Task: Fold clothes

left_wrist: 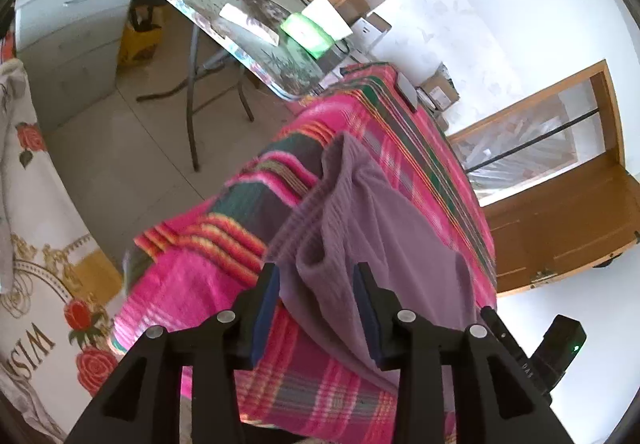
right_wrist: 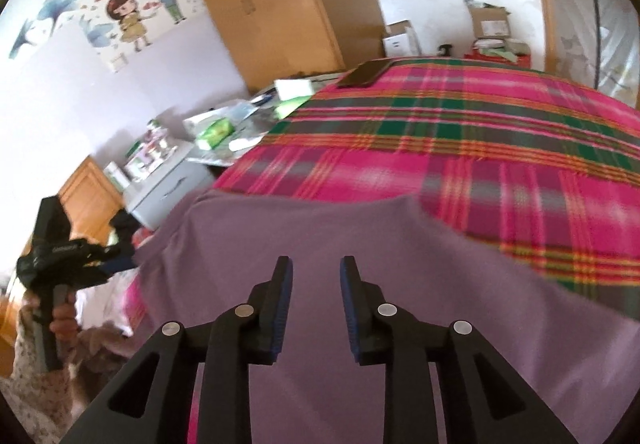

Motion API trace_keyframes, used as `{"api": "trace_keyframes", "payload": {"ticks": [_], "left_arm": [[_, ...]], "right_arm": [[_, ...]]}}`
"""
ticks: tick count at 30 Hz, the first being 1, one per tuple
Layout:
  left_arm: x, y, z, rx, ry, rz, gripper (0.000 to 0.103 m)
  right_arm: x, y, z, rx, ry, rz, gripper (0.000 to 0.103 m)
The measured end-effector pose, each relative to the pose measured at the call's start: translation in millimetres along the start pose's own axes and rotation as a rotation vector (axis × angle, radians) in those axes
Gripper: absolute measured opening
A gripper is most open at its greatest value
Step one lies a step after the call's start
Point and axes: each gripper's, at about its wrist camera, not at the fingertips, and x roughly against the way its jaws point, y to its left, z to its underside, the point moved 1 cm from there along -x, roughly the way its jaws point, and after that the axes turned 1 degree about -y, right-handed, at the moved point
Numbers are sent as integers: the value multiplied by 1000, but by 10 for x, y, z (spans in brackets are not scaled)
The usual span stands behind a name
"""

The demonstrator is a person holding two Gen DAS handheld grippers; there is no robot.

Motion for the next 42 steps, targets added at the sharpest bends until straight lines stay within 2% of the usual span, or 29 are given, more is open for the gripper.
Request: {"api": "trace_keyframes", "payload": {"ticks": [4, 8, 14, 16, 18, 23, 30, 39, 42], "left_arm": [[-71, 40, 95, 59, 16, 56, 45], [-243, 50, 172, 78, 64, 60, 46], [-287, 74, 139, 118, 40, 79, 45], [-291, 89, 143, 126, 28, 77, 38], [-299, 112, 162, 125, 13, 60, 26], [-302, 161, 184, 136, -17, 62, 9], [-193, 194, 225, 126, -67, 72, 6], [-239, 229, 262, 102, -60, 42, 6], [-245, 256, 278, 104, -62, 59, 7]], "right_arm": [[16, 123, 176, 15, -4, -27, 26], [-72, 211, 354, 10, 29, -39, 26], [-127, 338, 577, 27, 47, -46, 26], [-128, 376, 625, 42, 44, -39, 26], [-129, 415, 674, 56, 41, -32, 26], [-141, 513, 772, 94, 34, -14, 26], [-139, 563, 776, 106, 26, -19, 26], [-134, 625, 782, 121, 16, -26, 26], [-133, 646, 785, 127, 13, -28, 26]]}}
